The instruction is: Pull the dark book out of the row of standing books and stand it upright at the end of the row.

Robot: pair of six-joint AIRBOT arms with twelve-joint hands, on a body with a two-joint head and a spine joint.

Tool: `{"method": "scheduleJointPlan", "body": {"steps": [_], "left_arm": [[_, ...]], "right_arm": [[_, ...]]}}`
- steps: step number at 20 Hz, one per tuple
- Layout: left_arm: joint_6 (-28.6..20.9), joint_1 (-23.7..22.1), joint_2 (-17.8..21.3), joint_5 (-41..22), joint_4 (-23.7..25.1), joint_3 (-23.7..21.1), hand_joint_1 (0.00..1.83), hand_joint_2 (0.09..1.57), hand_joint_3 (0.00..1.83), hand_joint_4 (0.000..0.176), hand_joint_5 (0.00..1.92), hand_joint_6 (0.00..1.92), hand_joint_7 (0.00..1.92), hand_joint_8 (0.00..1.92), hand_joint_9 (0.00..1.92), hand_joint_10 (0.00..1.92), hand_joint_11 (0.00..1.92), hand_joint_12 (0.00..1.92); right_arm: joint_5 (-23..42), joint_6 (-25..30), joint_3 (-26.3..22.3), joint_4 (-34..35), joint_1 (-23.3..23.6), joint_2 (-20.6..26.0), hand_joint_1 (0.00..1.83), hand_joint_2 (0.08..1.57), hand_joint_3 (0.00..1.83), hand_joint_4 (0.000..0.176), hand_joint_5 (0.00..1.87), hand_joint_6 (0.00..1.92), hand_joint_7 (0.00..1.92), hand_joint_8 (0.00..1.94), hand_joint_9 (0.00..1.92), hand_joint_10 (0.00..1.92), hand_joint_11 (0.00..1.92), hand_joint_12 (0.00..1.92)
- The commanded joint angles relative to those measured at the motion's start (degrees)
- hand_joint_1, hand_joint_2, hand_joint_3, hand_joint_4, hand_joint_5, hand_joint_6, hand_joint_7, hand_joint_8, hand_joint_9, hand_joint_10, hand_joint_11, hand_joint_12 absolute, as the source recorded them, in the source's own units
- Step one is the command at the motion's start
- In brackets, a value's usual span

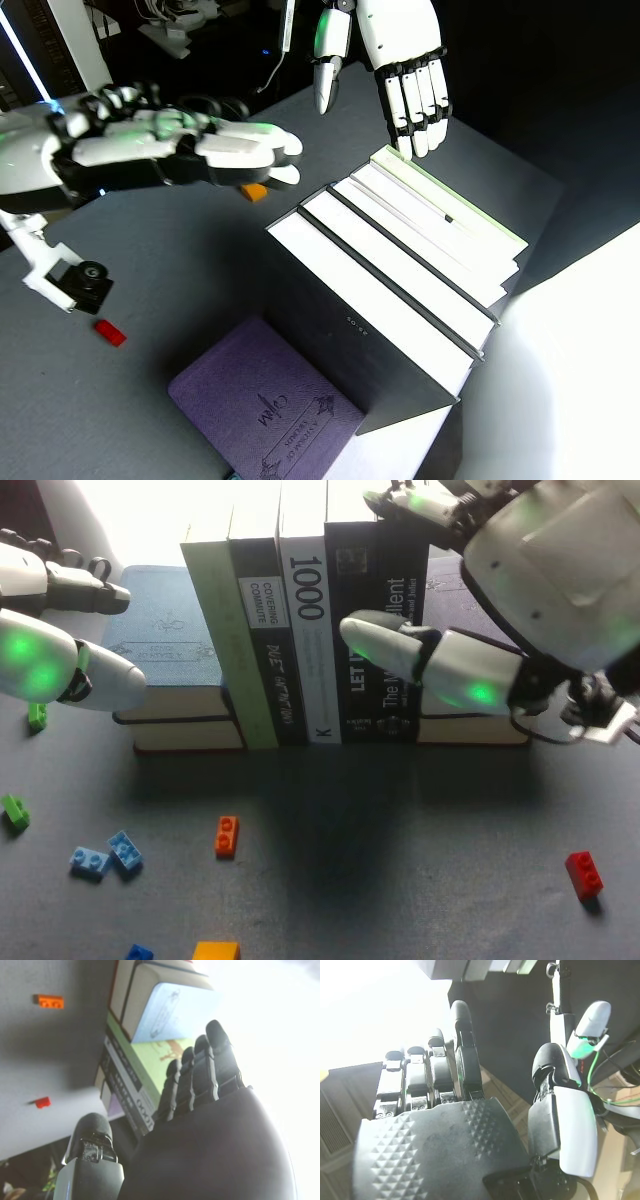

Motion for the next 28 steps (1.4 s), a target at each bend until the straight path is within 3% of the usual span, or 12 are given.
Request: {"method": "scheduleJointPlan", "body": {"steps": [1,4,5,7,9,11,14,21,23,28], "left_arm": [[0.05,-0.69,0.45,-3.85,2.07,0.19,0.0,1.23,0.0,0.011,0.01,0.0,0.04,0.0,0.04,0.0,0.0,0.31],[0.05,-0.69,0.45,-3.85,2.06,0.19,0.0,1.23,0.0,0.009,0.04,0.01,0.06,0.0,0.07,0.01,0.0,0.42],[0.05,-0.69,0.45,-3.85,2.06,0.18,0.0,1.23,0.0,0.015,0.04,0.0,0.06,0.0,0.06,0.0,0.0,0.39],[0.05,-0.69,0.45,-3.85,2.05,0.18,0.0,1.23,0.0,0.008,0.04,0.01,0.06,0.0,0.06,0.0,0.0,0.36],[0.05,-0.69,0.45,-3.85,2.05,0.18,0.0,1.22,0.0,0.007,0.03,0.0,0.04,0.0,0.04,0.0,0.0,0.3],[0.05,-0.69,0.45,-3.85,2.05,0.17,0.0,1.23,0.0,0.019,0.05,0.01,0.07,0.0,0.05,0.01,0.0,0.36],[0.05,-0.69,0.45,-3.85,2.05,0.18,0.0,1.22,0.0,0.013,0.06,0.01,0.07,0.0,0.06,0.01,0.0,0.36],[0.05,-0.7,0.45,-3.85,2.07,0.2,0.0,1.22,0.0,0.015,0.06,0.0,0.07,0.0,0.06,0.0,0.0,0.42],[0.05,-0.7,0.45,-3.85,2.07,0.2,0.0,1.22,0.0,0.013,0.06,0.0,0.07,0.0,0.07,0.0,0.0,0.42],[0.05,-0.7,0.45,-3.85,2.05,0.19,0.0,1.22,0.0,0.008,0.07,0.0,0.06,0.0,0.07,0.01,0.0,0.39]], "right_arm": [[5.08,-0.16,0.83,-2.17,0.91,0.04,0.0,1.14,0.01,0.0,0.61,0.02,0.17,0.0,0.02,0.0,0.0,0.04],[3.36,-0.81,4.39,-3.0,2.72,-2.15,0.0,1.14,0.0,0.0,0.61,0.01,0.15,0.0,0.0,0.0,0.0,0.05],[2.74,-0.81,5.25,-3.0,3.31,-2.8,0.0,1.14,0.0,0.0,0.61,0.01,0.17,0.01,0.0,0.0,0.0,0.05],[1.68,-0.9,6.24,-2.99,4.15,-3.85,0.0,1.14,0.0,0.0,0.6,0.0,0.15,0.0,0.0,0.0,0.0,0.04],[1.05,-1.13,6.19,-2.99,4.46,-4.27,0.0,1.14,0.0,0.0,0.6,0.01,0.15,0.01,0.01,0.0,0.0,0.04],[0.24,-1.25,5.92,-2.99,4.37,-4.39,0.0,1.15,0.0,0.0,0.6,0.0,0.17,0.0,0.02,0.0,0.0,0.1],[-0.15,-1.48,5.17,-2.96,3.35,-4.18,0.0,1.15,0.0,0.0,0.6,0.0,0.18,0.01,0.02,0.0,0.0,0.1],[-0.64,-4.9,-1.79,1.24,0.73,-0.53,0.0,1.14,0.0,0.0,0.56,0.0,0.17,0.0,0.02,0.0,0.0,0.14],[-0.66,-6.7,-4.14,2.13,0.0,0.59,0.0,1.14,0.0,0.0,0.56,0.0,0.17,0.0,0.01,0.0,0.0,0.08],[-2.15,-13.89,-11.08,4.09,-1.47,2.94,0.0,1.15,0.0,0.0,0.57,0.0,0.18,0.01,0.03,0.01,0.0,0.17]]}}
